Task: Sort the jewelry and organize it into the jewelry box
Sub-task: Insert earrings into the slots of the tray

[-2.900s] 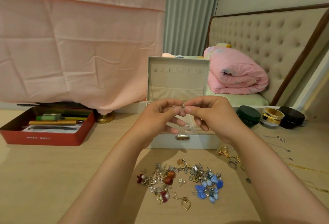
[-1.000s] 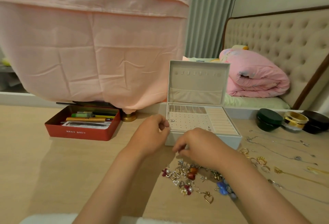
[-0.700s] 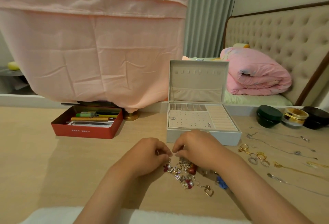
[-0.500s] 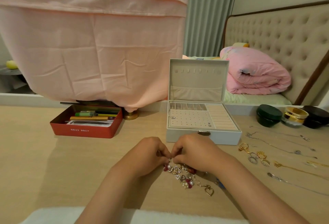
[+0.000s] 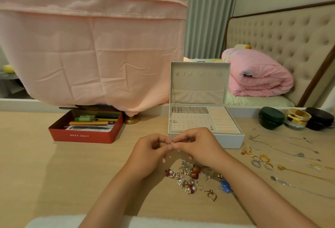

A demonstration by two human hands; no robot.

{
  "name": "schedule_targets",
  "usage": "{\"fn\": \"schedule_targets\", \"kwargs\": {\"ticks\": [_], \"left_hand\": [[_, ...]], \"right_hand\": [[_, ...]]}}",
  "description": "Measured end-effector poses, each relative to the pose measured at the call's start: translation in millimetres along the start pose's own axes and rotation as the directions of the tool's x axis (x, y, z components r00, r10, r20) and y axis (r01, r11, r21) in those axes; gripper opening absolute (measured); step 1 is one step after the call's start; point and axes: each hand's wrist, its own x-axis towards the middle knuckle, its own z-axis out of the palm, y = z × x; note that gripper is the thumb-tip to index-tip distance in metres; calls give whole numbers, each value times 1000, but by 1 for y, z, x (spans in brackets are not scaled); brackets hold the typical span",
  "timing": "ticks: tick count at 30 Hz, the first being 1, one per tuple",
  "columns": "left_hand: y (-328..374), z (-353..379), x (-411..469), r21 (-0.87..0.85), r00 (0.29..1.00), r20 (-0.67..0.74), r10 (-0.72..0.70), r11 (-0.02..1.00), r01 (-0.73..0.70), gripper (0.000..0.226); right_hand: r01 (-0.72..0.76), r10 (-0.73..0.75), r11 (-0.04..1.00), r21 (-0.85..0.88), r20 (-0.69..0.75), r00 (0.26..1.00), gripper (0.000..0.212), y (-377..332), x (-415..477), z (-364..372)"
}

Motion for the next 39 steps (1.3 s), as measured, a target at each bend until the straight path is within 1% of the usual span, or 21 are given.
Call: {"fn": "schedule_targets", "kwargs": {"ticks": [1, 3, 5, 6, 8, 11, 15, 17, 19, 22, 25, 27, 29, 32, 34, 39], "left_hand": [[2, 1, 0, -11, 1000, -2, 9, 1000, -9, 14], [3, 2, 0, 38, 1000, -5, 28, 999, -27, 28], [4, 0, 1, 112, 999, -7, 45, 993, -44, 36], [3, -1, 1, 135, 999, -8, 53, 990, -52, 37], [4, -3, 1, 151, 997, -9, 73, 986, -70, 37], [7, -3, 3, 147, 996, -14, 88, 985, -85, 35], [12, 3, 15, 170, 993, 9, 114, 979, -114, 28], [14, 4, 24, 199, 988, 9, 152, 968, -151, 22], [14, 4, 35, 269, 979, -38, 202, 945, -185, 14], [8, 1, 54, 446, 959, -99, 267, 873, -197, 11], [-2, 3, 65, 527, 962, -97, 256, 833, -168, 23], [-8, 6, 67, 525, 972, -75, 221, 838, -150, 30], [-14, 10, 68, 485, 980, -51, 193, 862, -145, 35], [-15, 15, 69, 441, 981, -24, 191, 883, -161, 35], [-16, 15, 70, 433, 980, -28, 197, 886, -165, 33], [-17, 14, 71, 409, 982, -40, 186, 900, -154, 31]], "right_hand": [[7, -7, 1000, 0, 1, 1000, 17, -1, -1, 0], [19, -19, 1000, -6, 11, 1000, 23, -1, -1, -2], [39, -37, 997, -61, 40, 999, 20, -1, -2, -4], [51, -46, 994, -93, 56, 997, 15, -2, -2, -5], [66, -57, 993, -101, 85, 995, 10, -3, -3, -8], [44, -35, 996, -82, 105, 994, 9, -4, -4, -9], [38, -36, 995, -90, 25, 999, 8, 0, 1, -14], [68, -72, 993, -94, -42, 997, 10, 1, 6, -18], [117, -133, 986, -119, -131, 983, 12, 4, 14, -25], [149, -206, 962, -230, -246, 947, 11, 4, 29, -35], [119, -227, 911, -395, -240, 944, 11, 0, 46, -36], [94, -216, 869, -485, -202, 955, 13, -4, 57, -32], [92, -221, 818, -567, -163, 961, 15, -8, 66, -27], [102, -235, 743, -661, -114, 965, 18, -9, 74, -23], [109, -240, 709, -697, -94, 966, 17, -7, 78, -21], [124, -248, 678, -725, -67, 966, 15, -3, 82, -21]]}}
